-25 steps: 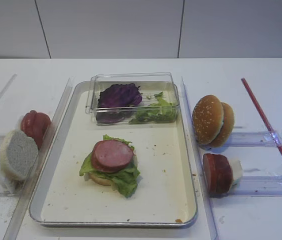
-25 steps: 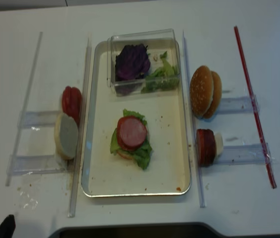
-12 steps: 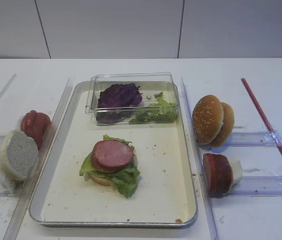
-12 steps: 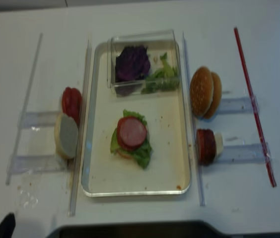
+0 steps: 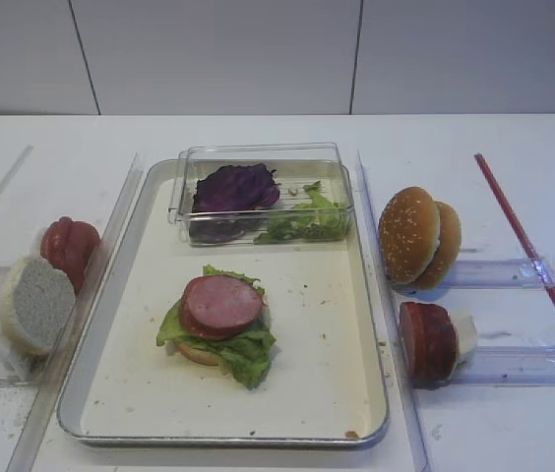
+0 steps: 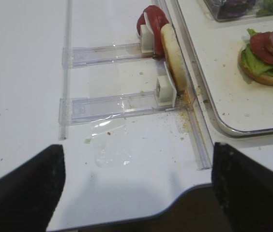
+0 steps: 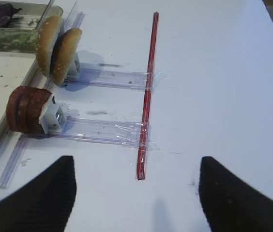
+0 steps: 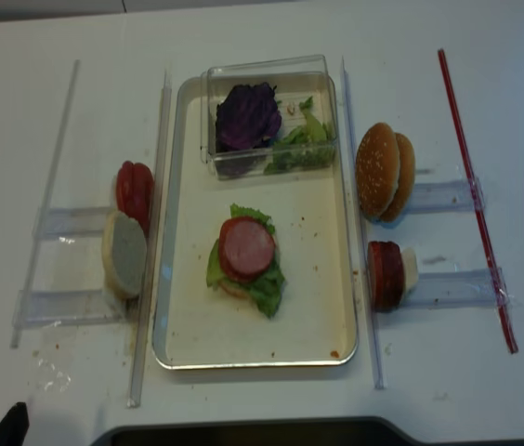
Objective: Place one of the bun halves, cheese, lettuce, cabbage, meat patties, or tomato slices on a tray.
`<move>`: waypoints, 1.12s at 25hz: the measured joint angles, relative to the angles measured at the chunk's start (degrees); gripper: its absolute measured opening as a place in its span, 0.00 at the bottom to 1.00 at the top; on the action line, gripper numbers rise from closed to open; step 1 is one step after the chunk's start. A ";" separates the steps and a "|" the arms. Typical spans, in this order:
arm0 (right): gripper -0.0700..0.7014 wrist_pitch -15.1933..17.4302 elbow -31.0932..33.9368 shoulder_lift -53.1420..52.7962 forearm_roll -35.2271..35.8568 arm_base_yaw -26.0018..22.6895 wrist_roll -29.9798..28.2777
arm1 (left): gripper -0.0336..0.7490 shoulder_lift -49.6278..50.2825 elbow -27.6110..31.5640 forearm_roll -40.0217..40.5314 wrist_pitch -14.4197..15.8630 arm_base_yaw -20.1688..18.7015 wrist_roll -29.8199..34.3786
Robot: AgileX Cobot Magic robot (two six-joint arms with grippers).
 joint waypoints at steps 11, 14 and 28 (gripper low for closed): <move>0.77 0.23 0.81 0.00 -0.39 0.00 0.00 | 0.77 0.00 0.00 0.00 0.00 0.00 0.00; 0.77 0.57 1.00 0.00 -0.80 0.00 0.10 | 0.77 0.00 0.00 0.00 0.00 0.00 0.00; 0.76 0.80 1.04 0.00 -2.00 0.00 1.50 | 0.77 0.00 0.00 0.00 0.00 0.00 0.00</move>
